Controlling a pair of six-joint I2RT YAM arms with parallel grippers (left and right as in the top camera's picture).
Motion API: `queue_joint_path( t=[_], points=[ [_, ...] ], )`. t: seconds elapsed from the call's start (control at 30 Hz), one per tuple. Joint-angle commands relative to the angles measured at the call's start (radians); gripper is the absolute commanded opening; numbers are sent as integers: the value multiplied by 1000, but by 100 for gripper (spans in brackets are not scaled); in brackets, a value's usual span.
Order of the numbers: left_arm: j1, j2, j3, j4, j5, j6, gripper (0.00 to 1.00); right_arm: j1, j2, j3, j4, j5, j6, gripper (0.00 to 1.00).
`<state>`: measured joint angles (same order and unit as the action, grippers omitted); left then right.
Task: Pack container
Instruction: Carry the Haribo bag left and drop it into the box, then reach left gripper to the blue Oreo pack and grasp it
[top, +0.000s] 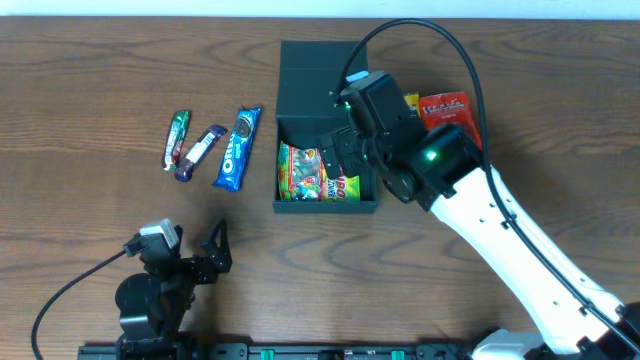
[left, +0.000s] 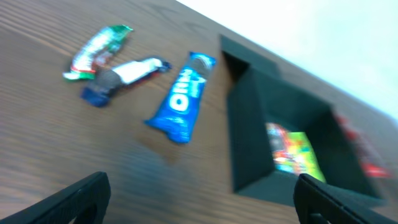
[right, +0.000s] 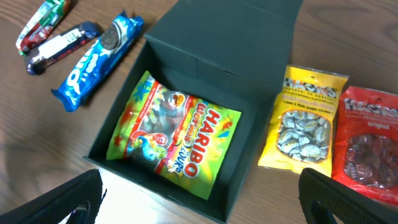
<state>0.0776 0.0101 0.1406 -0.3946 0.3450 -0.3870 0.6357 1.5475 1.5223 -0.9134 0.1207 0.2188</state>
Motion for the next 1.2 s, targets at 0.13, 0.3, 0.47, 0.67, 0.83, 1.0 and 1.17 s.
queue_joint_path(
  t=[0.13, 0.3, 0.47, 0.67, 0.83, 1.0, 1.17],
  points=[
    [1, -2, -14, 266, 169, -214, 95, -80, -1, 1, 9, -2, 9, 99],
    [1, 135, 69, 323, 164, -48, 96, -192, -1, 1, 62, -86, -37, 99],
    [0, 469, 268, 272, 108, 130, 96, -275, -1, 1, 130, -182, -179, 99],
    [-26, 971, 669, 48, -78, 318, 96, -339, 0, 1, 248, -182, -274, 99],
    [-140, 1358, 1004, -127, -265, 467, 95, -377, 2, 1, 324, -218, -312, 99],
    [-171, 1564, 1120, -73, -263, 469, 95, -404, 2, 1, 299, -253, -313, 99],
    [-170, 1663, 1119, 30, -171, 466, 95, -408, 2, 1, 261, -253, -313, 99]
  ],
)
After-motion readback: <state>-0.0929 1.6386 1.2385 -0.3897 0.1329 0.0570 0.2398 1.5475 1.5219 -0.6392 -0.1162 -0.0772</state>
